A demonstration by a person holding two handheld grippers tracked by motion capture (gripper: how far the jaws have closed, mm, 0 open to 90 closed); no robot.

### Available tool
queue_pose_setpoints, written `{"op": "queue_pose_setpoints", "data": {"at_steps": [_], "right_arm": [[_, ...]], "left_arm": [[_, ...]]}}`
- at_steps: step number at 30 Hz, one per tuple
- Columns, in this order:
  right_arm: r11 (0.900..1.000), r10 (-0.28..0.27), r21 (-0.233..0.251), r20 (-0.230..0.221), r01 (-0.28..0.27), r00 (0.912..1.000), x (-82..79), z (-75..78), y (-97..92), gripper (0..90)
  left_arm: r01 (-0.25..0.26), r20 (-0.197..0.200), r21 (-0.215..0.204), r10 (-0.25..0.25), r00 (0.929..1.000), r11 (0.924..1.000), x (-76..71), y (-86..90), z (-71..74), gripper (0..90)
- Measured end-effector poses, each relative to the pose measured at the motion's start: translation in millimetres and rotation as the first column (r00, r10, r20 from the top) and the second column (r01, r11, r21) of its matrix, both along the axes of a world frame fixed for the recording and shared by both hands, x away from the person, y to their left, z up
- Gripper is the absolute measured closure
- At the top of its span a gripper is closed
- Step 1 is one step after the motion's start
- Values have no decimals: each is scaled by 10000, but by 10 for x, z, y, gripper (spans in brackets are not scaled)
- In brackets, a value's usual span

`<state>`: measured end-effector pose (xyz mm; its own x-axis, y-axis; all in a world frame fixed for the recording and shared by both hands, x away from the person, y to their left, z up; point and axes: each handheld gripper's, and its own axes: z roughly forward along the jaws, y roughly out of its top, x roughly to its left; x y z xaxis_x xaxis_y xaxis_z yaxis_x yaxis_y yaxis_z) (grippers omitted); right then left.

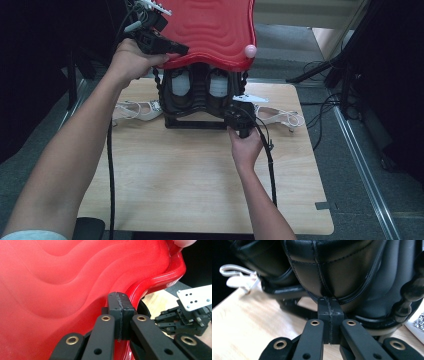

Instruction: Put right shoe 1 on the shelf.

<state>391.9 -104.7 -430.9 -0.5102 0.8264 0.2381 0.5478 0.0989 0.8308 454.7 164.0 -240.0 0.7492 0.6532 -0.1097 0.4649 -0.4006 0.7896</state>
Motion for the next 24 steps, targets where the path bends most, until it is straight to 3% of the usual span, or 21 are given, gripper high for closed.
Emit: {"op": "queue_pose_setpoints", "data": {"at_steps": [7,9,11,15,18,21,24], "right_arm": [[9945,-839,-640,-118,830,9964,140,-2,-23,900],[9970,-665,-423,-294,652,9974,166,-55,-60,900],[9989,-432,-168,-182,429,9989,122,-73,-91,900],[9995,132,-287,-157,-136,9998,14,-77,-111,900],[9983,477,-324,-130,-481,9988,-74,-63,-160,900],[9958,917,-60,-134,-918,9957,-160,-36,-238,900],[9915,1279,262,-152,-1275,9917,-236,-21,-319,825]], "left_arm": [[-48,-24,-42,48,10000,10000,3,1,-1,900],[-71,-42,-87,71,10000,9999,5,3,-3,900],[-91,-56,-107,90,9999,9999,9,7,-3,900],[-221,-184,-126,219,9996,9997,2,1,5,900],[-172,-533,-541,143,9985,9984,9,30,36,900],[-51,-344,-737,26,9994,9973,-73,48,103,900],[198,-266,-784,-219,9994,9967,-196,58,175,865]]}}
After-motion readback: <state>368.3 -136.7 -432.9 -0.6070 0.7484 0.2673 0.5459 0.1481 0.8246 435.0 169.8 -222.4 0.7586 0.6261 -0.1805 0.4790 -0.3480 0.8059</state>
